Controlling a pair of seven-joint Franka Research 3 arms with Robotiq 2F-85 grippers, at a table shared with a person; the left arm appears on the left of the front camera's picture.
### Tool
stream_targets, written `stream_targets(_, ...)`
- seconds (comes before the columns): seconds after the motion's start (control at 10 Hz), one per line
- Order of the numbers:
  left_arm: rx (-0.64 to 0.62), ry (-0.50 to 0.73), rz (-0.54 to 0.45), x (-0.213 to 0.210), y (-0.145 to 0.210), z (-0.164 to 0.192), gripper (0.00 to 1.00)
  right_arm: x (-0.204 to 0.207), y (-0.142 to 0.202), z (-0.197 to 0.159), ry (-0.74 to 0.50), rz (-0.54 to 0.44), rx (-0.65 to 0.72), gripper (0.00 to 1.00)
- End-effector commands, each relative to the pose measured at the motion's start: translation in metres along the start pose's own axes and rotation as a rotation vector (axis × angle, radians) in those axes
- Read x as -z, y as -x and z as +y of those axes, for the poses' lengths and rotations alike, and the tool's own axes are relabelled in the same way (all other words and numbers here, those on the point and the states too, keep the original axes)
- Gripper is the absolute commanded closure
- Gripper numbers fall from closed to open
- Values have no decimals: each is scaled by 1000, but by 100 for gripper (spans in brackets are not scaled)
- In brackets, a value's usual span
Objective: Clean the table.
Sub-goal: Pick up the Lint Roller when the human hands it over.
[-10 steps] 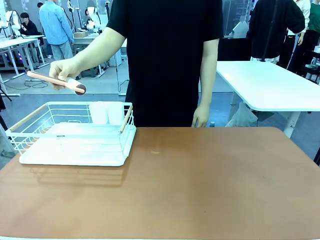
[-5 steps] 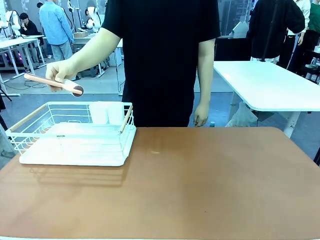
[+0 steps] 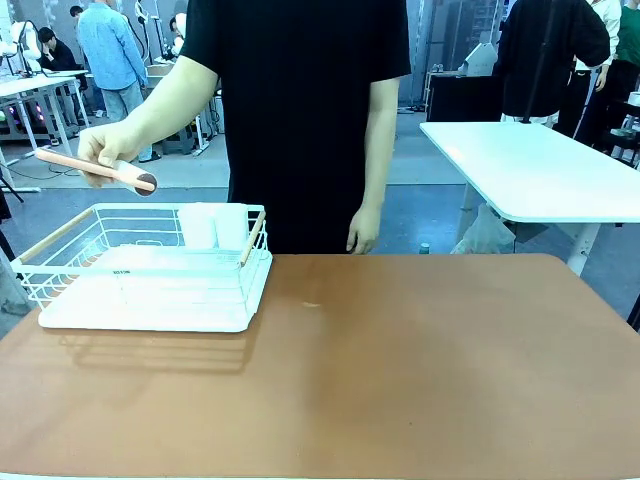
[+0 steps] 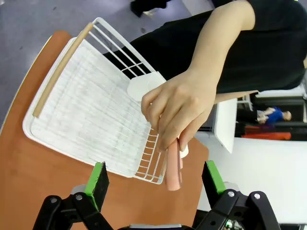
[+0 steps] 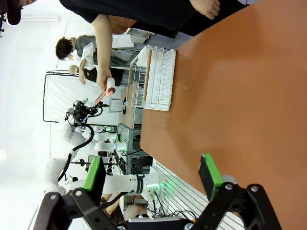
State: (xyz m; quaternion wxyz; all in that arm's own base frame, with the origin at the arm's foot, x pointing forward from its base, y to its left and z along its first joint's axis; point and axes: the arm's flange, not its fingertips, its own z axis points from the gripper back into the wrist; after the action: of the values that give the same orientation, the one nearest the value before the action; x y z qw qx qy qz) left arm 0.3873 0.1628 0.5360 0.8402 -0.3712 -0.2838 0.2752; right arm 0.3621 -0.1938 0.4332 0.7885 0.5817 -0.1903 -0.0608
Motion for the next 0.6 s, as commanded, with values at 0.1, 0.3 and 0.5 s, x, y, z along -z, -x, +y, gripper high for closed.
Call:
stream_targets(0.1, -107, -86, -35, 24, 21, -16, 0, 0, -1, 3, -16, -2, -4, 0)
stream_targets(0.3, -88, -69, -46, 42, 30, -27, 0, 0, -1, 3, -16, -2, -4, 0)
stream_targets(0.5, -107, -64, -86, 59, 38, -27, 0, 0, -1, 3, -16, -2, -4, 0)
